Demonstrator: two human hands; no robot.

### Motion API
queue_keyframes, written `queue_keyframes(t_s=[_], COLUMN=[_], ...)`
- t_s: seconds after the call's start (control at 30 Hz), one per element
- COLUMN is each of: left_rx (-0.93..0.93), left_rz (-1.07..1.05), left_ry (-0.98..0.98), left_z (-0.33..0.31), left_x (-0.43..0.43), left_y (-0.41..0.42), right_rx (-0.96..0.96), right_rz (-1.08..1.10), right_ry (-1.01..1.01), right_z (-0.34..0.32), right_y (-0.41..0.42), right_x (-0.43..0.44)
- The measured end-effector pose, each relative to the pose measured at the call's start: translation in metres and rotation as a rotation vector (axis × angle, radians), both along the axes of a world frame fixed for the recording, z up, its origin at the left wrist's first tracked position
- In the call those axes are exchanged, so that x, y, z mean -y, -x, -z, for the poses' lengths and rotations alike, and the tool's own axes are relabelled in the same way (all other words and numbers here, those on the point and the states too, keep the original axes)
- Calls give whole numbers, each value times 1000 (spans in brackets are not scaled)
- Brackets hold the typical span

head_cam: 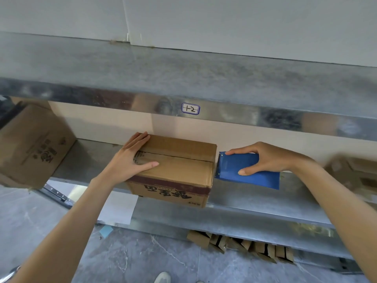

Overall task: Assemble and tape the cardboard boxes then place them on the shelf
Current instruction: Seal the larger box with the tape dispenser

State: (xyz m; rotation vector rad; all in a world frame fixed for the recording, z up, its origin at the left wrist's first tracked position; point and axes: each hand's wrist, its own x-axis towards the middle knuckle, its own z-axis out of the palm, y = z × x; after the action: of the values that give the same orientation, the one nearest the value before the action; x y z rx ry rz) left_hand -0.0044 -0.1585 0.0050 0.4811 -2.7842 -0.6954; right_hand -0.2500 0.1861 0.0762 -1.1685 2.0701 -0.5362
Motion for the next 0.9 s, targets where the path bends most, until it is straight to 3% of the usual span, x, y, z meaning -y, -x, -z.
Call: queue_keyframes(t_s=[0.33,0.5,0.77,0.9], left_rx=[6,-2,-27,-36], left_rz=[7,2,-36,-56], left_ry=[-10,-10,-56,-54], left_z=[4,6,3,3], left_x=[3,2,-3,-5], left_y=[2,3,2,1], right_rx=[-97,-233,-272,-252], right_rz=[-10,19,403,490], right_ry=[-58,-149,-3,-53], right_z=[-13,25,84,113], right_y=[-7,-22,-21,-29], right_x=[24,39,29,31])
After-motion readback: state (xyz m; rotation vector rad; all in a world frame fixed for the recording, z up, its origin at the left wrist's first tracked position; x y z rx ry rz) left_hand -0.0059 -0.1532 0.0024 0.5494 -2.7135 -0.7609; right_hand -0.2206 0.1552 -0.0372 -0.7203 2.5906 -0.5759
